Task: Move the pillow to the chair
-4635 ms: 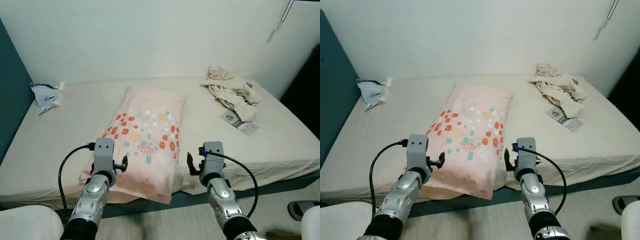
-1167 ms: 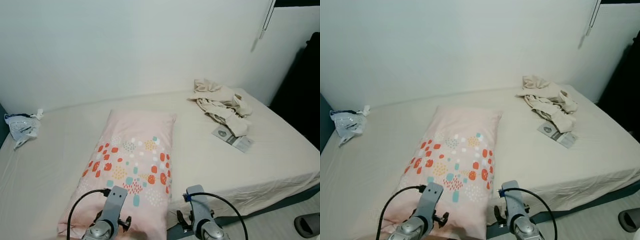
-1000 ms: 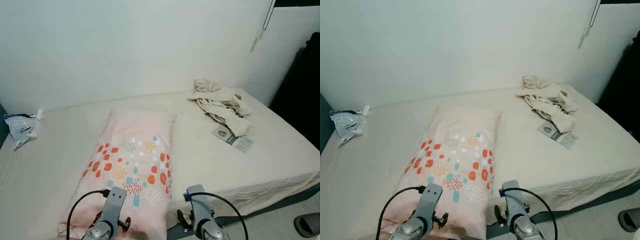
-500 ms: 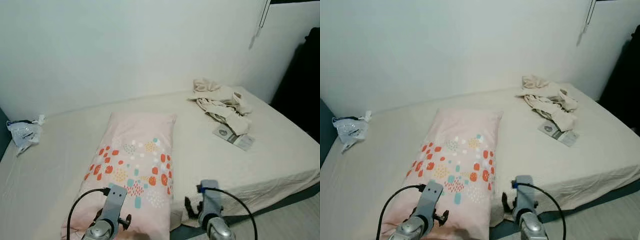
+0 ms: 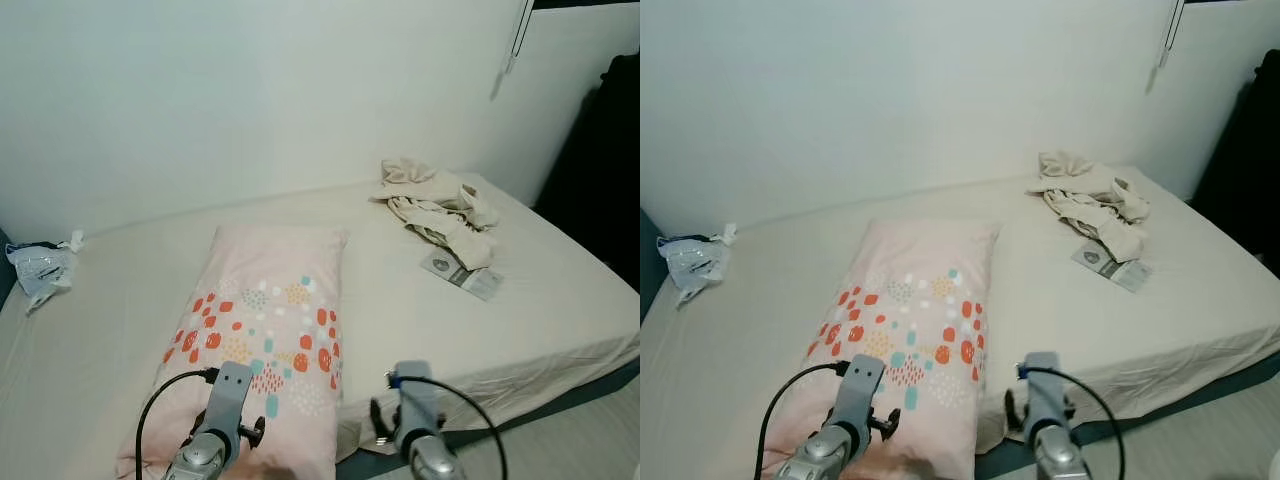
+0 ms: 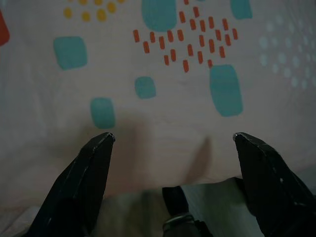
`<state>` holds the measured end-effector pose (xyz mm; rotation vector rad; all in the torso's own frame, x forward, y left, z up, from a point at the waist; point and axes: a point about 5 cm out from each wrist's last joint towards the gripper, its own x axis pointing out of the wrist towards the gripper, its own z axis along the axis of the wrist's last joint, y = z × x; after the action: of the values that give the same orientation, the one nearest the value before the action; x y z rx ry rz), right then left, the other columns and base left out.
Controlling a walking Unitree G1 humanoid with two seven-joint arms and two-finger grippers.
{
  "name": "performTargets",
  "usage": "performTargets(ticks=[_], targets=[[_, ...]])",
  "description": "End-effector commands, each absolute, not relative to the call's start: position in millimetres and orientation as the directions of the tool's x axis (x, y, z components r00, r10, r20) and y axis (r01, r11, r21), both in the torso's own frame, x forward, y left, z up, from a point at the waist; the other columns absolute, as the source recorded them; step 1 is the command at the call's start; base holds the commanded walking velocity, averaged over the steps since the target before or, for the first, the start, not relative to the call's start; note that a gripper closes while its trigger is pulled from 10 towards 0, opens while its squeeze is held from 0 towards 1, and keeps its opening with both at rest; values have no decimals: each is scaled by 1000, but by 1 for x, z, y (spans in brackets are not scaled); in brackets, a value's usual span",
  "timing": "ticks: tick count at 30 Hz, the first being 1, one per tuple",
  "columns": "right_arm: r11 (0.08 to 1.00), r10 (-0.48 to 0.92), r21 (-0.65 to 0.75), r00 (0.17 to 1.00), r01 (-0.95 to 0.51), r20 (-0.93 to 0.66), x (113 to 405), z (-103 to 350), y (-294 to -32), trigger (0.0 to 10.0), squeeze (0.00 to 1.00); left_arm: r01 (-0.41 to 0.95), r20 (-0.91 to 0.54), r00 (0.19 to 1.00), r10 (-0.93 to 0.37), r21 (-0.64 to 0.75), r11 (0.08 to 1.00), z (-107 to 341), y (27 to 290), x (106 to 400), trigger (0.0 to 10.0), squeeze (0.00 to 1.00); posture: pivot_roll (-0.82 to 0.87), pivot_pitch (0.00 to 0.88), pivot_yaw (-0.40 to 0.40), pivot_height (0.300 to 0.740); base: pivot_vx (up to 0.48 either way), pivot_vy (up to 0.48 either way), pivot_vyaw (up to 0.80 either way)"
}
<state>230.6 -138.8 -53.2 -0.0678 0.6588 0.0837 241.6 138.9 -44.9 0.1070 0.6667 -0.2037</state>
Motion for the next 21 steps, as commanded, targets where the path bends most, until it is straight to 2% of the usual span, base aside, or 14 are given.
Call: performTargets(ticks=[1,3,8,10,11,14,19,21], targets=[[991,75,-38,758,-130,-648,227,-57,-139,10000,0,152,-635,765,-106,18,988,-45,149,244,10000,0,-79,0,11,740,0,0,0],[993,69,-24,737,-115,-673,226,-59,-141,10000,0,126,-627,772,-105,-11,992,-41,149,251,10000,0,-95,6,15,740,0,0,0],[991,81,-28,744,-133,-663,228,-58,-138,10000,0,277,-642,742,-192,33,960,-46,131,242,10000,0,-81,1,38,740,0,0,0],[990,91,-23,742,-142,-665,229,-57,-138,10000,0,265,-639,748,-179,41,963,-46,133,242,10000,0,-79,9,43,740,0,0,0],[989,98,-18,741,-147,-664,231,-56,-137,10000,0,227,-636,756,-154,35,973,-45,137,243,10000,0,-93,45,59,740,0,0,0],[988,107,-18,761,-153,-640,236,-52,-133,10000,0,127,-620,777,-107,-12,992,-39,147,253,10000,0,-133,52,71,740,0,0,0],[992,107,8,780,-129,-617,239,-49,-130,10000,0,121,-595,800,-75,38,992,-33,150,261,10000,0,-128,56,79,740,0,0,0],[995,92,22,796,-98,-598,241,-47,-135,10000,0,158,-600,798,-58,116,981,-35,151,257,10000,0,-121,47,83,740,0,0,0]])
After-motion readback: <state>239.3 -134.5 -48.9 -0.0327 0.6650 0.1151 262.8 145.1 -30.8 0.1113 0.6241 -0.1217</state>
